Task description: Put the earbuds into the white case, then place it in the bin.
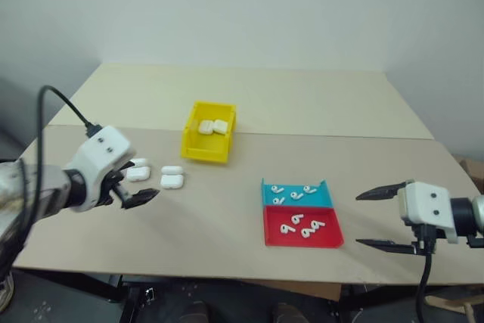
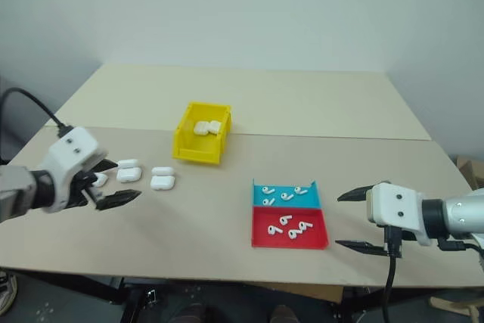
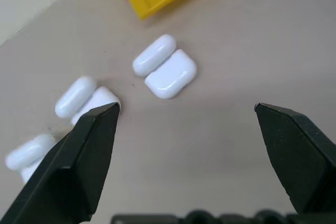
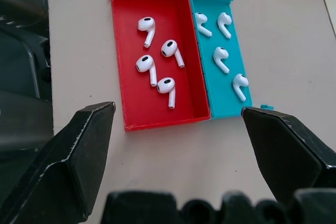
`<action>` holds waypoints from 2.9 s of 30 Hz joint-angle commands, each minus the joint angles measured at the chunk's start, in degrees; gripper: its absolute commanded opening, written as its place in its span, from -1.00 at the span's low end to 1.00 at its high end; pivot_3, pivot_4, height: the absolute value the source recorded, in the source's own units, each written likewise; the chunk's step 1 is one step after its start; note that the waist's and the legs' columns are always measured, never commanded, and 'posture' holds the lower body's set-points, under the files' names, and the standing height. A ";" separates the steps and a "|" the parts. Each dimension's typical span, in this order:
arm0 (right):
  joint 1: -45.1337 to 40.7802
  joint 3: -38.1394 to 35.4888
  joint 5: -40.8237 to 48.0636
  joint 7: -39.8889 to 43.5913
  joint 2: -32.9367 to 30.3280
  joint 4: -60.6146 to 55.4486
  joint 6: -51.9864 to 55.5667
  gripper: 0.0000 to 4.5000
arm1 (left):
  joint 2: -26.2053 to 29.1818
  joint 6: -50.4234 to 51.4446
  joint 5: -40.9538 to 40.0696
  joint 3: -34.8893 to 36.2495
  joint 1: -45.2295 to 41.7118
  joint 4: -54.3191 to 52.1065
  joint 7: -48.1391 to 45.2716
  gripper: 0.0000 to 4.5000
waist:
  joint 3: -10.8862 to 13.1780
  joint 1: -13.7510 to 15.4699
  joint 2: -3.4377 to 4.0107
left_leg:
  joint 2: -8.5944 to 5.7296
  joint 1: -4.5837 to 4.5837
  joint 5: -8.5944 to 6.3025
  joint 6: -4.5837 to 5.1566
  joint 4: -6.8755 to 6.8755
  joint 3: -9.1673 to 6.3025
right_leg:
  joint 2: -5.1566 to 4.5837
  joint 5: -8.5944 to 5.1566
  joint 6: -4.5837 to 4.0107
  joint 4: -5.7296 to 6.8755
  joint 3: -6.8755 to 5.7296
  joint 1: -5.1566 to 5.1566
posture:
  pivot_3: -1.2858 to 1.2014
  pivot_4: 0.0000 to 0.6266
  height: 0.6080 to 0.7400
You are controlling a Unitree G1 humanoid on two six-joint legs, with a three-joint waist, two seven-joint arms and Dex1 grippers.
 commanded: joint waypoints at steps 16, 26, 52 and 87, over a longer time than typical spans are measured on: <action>-5.37 7.44 -2.35 -3.27 0.85 1.53 -0.72 0.98 | -11.02 6.17 -46.18 -7.68 -19.47 33.96 60.73 1.00 | 0.05 0.15 -0.08 | -0.10 -0.12 -0.01 0.02 -0.01 -0.18 | -0.10 0.03 -0.01 0.03 -0.05 -0.08 | 0.03 -0.52 1.00; -4.40 7.12 -2.19 -3.37 0.75 1.07 -0.70 0.98 | -9.63 -9.99 -77.90 -17.74 -16.99 35.11 94.20 1.00 | 0.05 0.25 -0.08 | -0.14 -0.07 0.00 -0.04 -0.01 -0.22 | -0.17 0.06 -0.03 0.12 -0.03 -0.08 | 0.03 -0.52 1.00; -2.61 5.84 -2.43 -3.88 0.01 -0.19 0.27 0.98 | -15.75 -12.91 -70.79 -23.40 -21.80 43.48 96.14 1.00 | 0.05 1.59 -0.08 | -0.26 -0.08 0.12 -0.24 -0.02 -0.24 | -0.18 0.07 -0.03 0.04 -0.09 -0.02 | 0.03 -0.52 1.00; -0.70 5.71 -5.16 -4.46 -0.05 -1.38 0.98 1.00 | -31.09 3.51 -39.30 -6.64 -22.33 46.28 84.27 0.45 | 0.05 1.44 -0.08 | -0.32 -0.11 0.13 -0.26 -0.02 -0.30 | -0.19 0.09 0.01 0.01 -0.11 -0.02 | 0.03 -0.52 1.00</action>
